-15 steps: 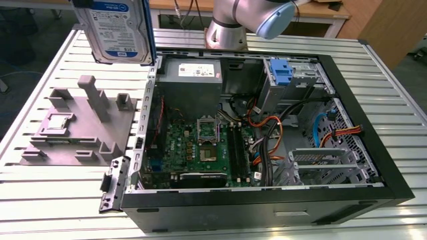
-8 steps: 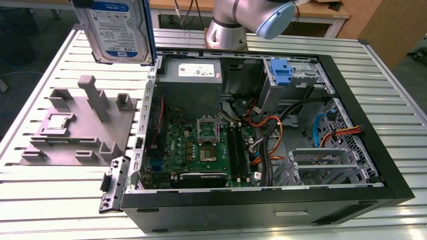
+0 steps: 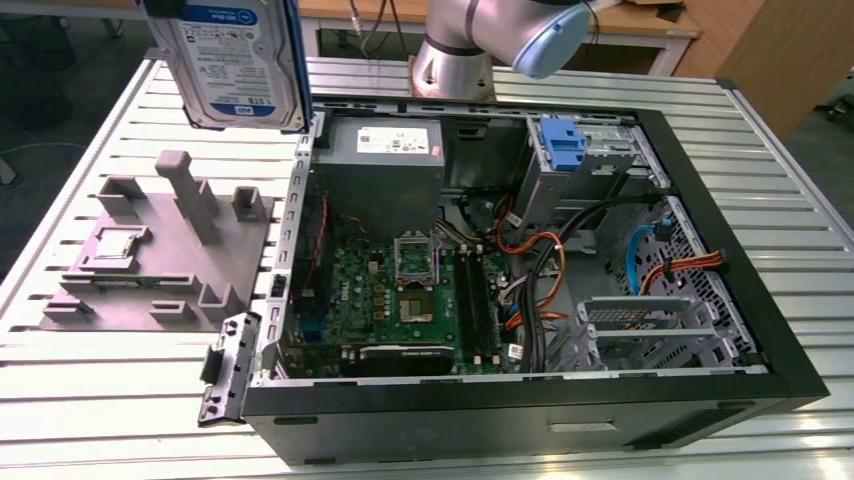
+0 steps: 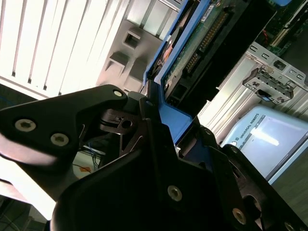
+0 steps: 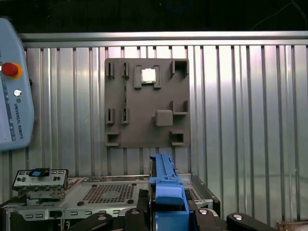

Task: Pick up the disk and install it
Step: 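Pick up the disk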

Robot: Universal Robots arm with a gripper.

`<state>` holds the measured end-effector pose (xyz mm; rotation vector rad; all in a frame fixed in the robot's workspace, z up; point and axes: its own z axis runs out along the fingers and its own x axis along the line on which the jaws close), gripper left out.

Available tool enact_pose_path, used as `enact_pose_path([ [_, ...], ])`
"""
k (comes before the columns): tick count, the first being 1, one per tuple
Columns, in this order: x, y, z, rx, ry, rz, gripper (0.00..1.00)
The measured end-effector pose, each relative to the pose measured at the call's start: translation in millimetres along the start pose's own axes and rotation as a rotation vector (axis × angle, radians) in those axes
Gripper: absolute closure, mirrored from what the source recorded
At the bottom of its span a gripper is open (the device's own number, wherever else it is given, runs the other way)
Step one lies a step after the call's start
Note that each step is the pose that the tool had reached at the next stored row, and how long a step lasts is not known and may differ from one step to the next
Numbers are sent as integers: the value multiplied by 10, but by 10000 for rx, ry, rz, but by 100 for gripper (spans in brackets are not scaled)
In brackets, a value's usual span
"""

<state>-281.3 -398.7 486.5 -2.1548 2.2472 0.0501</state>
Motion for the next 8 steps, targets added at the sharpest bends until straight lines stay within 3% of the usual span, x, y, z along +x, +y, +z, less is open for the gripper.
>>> enact_pose_path([
  [8,186,-10,-5,0,0,0,63],
])
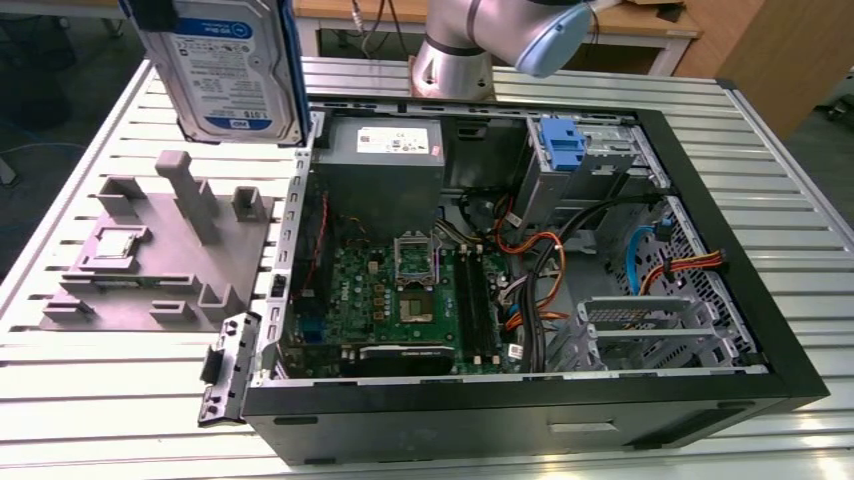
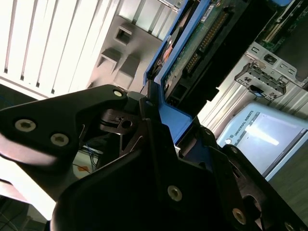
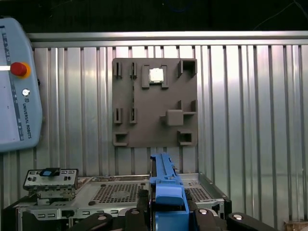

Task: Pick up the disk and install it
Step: 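Pick up the disk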

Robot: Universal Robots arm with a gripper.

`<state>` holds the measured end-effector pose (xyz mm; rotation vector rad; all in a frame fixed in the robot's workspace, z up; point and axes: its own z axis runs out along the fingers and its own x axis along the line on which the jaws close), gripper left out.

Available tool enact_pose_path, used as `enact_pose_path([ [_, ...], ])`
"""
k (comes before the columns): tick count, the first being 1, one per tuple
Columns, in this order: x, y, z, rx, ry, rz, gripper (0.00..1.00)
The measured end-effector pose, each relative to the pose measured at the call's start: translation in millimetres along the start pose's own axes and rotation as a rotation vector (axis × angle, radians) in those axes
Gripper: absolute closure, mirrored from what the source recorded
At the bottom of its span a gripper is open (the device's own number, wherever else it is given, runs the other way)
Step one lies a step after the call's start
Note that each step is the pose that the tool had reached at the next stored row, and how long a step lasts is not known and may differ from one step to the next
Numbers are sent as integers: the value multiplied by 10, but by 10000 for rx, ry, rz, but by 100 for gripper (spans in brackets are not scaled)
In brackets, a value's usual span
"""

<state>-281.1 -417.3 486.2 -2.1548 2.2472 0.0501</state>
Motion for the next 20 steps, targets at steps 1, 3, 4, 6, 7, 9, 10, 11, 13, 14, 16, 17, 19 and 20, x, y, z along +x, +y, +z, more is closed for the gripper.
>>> enact_pose_path([
  [1,7,-7,0,1,0,0,63],
  [3,10,-31,1,0,1,0,63],
  [4,10,-50,2,0,0,0,63],
  [6,8,-97,2,-1,1,0,63],
  [7,7,-121,3,-1,1,0,63],
  [9,5,-167,3,0,1,-1,63],
  [10,4,-189,3,0,1,0,63],
  [11,3,-209,4,0,0,0,63],
  [13,1,-255,4,0,0,0,63],
  [14,0,-278,4,0,1,-1,63],
  [16,-2,-323,5,0,1,-1,63],
  [17,-2,-344,5,0,0,-1,63],
  [19,-3,-368,5,-1,1,-1,63],
  [20,-3,-368,5,-1,1,0,63],
])
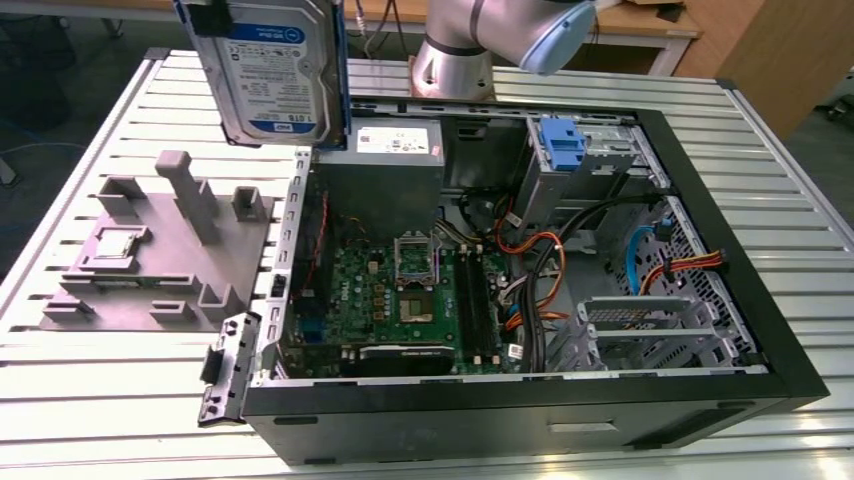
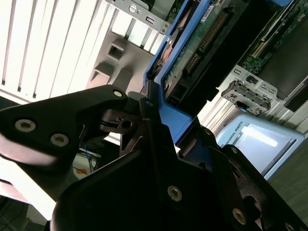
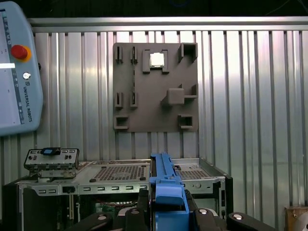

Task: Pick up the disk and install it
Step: 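Pick up the disk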

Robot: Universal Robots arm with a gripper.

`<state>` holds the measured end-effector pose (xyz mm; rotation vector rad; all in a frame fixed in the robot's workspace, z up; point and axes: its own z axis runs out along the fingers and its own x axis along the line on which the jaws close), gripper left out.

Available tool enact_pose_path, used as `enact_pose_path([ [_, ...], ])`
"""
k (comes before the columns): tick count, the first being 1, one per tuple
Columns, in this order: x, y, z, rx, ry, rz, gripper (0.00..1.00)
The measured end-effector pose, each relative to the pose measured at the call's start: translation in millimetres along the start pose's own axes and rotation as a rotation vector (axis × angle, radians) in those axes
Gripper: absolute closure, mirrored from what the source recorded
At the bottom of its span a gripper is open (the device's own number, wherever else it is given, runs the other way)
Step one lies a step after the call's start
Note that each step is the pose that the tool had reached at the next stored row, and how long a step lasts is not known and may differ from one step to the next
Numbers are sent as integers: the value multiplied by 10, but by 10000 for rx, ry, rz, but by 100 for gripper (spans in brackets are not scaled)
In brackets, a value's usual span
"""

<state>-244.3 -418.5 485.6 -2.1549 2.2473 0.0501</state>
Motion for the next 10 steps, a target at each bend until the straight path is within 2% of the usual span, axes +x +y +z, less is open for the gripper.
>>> enact_pose_path([
  [10,-1,-32,0,1,0,0,63],
])
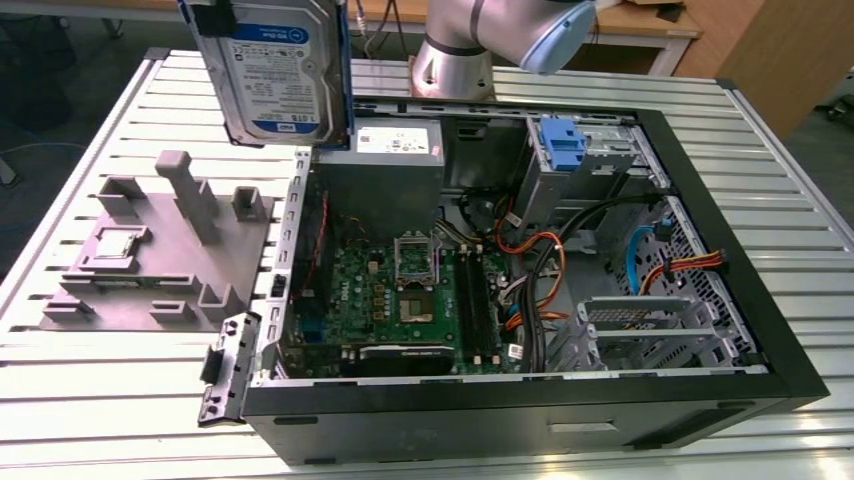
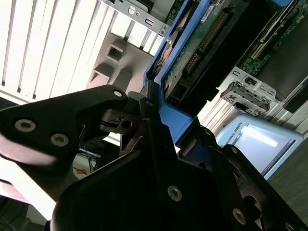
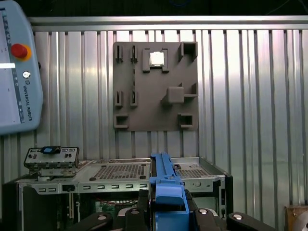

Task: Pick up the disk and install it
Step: 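Pick up the disk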

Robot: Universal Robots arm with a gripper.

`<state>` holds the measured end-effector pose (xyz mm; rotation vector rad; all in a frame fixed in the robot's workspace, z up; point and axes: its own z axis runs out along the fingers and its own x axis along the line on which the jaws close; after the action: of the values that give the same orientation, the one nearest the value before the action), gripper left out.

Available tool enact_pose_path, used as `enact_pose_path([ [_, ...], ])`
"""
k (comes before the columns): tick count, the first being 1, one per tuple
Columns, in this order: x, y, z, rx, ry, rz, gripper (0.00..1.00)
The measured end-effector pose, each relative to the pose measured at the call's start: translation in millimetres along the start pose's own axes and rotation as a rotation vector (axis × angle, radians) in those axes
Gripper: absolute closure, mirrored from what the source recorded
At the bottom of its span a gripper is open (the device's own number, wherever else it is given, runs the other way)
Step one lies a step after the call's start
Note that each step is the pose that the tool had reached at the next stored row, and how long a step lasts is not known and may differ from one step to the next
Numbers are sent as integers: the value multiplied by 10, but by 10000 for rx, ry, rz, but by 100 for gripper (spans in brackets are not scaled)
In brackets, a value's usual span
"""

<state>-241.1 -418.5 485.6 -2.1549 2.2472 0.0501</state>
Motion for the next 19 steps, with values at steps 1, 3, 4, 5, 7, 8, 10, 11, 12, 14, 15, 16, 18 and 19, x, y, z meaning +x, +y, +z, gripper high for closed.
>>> enact_pose_path([
  [1,0,-7,0,0,0,0,63],
  [3,-1,-24,0,0,0,0,63],
  [4,-2,-35,0,0,0,0,63],
  [5,-2,-48,0,0,0,0,63],
  [7,-3,-73,0,0,0,0,63],
  [8,-4,-85,0,0,0,0,63],
  [10,-4,-109,0,0,0,-1,63],
  [11,-5,-120,0,0,0,0,63],
  [12,-5,-127,-1,0,1,-1,63],
  [14,-5,-127,0,0,0,1,63],
  [15,-5,-128,0,0,0,0,63],
  [16,-5,-128,0,0,0,0,63],
  [18,-5,-128,0,0,0,0,63],
  [19,-5,-130,0,0,0,0,63],
])
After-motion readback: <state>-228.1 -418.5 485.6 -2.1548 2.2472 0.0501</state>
